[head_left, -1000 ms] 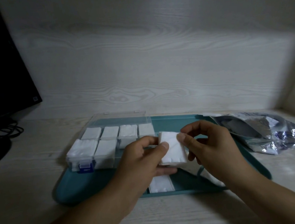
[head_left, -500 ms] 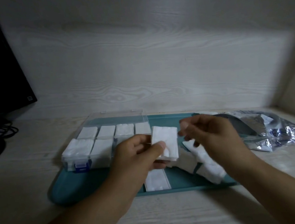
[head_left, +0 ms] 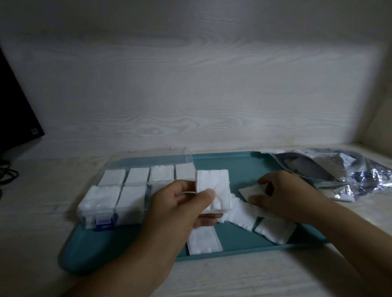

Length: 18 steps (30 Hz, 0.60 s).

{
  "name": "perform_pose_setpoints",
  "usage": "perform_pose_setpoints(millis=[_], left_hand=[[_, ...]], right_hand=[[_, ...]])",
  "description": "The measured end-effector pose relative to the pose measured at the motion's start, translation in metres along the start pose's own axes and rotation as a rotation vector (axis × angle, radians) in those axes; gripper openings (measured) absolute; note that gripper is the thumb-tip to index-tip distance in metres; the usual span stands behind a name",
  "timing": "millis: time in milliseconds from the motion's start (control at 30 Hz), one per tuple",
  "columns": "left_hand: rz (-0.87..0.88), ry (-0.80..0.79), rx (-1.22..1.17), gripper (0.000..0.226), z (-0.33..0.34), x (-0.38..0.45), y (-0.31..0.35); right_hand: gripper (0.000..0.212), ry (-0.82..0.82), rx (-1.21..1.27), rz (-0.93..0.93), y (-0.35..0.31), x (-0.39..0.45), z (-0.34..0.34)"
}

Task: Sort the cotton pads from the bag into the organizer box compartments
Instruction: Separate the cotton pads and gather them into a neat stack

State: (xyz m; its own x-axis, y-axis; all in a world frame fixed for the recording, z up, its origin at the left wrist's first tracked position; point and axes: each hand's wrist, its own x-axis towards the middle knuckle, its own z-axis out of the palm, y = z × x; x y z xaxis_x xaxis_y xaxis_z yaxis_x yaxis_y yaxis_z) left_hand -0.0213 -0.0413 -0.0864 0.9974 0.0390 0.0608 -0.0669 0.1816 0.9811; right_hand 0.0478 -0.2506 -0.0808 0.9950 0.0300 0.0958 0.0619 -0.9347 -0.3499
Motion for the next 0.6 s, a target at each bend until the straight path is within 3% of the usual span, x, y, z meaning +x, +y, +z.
perform_pose_setpoints(millis=[133,267,300,433,500,600], left_hand=[[0.0,0.004,0.004,0.015,0.0013,-0.0003,0.0002],[-0.001,0.0,0.006,0.015,0.0011,-0.0012,0.0002],[0.0,-0.002,0.004,0.014,0.0011,-0.0013,0.0002],[0.008,-0.004,-0.003,0.014,0.0013,-0.0012,0.0005],[0.01,-0.008,0.0,0.014,0.0015,-0.0012,0.0005],[0.014,-0.01,0.01,0.015,0.0012,-0.0011,-0.0003]], right_hand=[[0.05,-0.037,0.18,0.027,-0.0019,0.0016,-0.0007],[0.006,-0.079,0.249,-0.02,-0.0009,0.0018,-0.005],[0.009,-0.083,0.231,-0.023,-0.0003,0.002,-0.0055],[0.058,-0.097,0.108,0.006,0.0051,0.005,-0.0045],[0.056,-0.102,0.083,0.006,0.0058,0.0059,-0.0048],[0.033,-0.108,0.119,-0.003,0.0061,0.0059,-0.0062]])
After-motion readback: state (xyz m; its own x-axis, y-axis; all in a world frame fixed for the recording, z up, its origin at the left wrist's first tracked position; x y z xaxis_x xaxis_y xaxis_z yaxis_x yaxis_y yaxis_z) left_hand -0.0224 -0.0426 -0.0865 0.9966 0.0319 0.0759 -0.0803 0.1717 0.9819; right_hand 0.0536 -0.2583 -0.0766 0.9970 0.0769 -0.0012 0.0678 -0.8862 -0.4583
